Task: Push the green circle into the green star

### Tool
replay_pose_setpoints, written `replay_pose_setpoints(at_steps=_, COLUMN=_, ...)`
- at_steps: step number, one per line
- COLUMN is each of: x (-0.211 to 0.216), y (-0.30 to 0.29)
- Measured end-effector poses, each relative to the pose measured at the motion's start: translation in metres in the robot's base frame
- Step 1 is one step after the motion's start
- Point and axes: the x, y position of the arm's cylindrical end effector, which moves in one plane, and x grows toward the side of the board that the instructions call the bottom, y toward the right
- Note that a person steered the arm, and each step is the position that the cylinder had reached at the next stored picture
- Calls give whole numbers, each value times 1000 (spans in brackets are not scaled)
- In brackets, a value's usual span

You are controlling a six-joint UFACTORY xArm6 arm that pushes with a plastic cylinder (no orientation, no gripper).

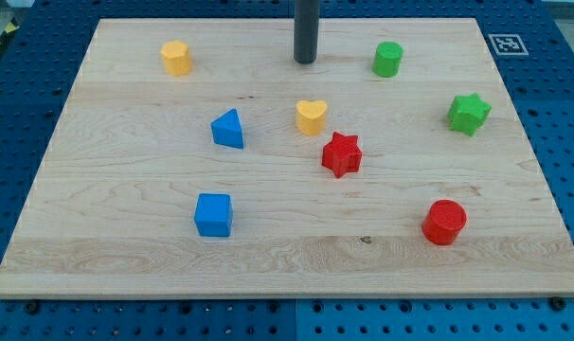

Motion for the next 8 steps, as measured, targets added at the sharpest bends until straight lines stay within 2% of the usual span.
replay_pose_setpoints(at_steps=2, x=-31, y=7)
replay_pose_setpoints(at_steps=3, x=-14, y=34)
replay_pose_setpoints(at_steps=4, x=-16, y=64)
replay_pose_setpoints(at_steps=6, x=19, y=139)
replay_pose_setpoints(at_steps=8, x=61, y=144)
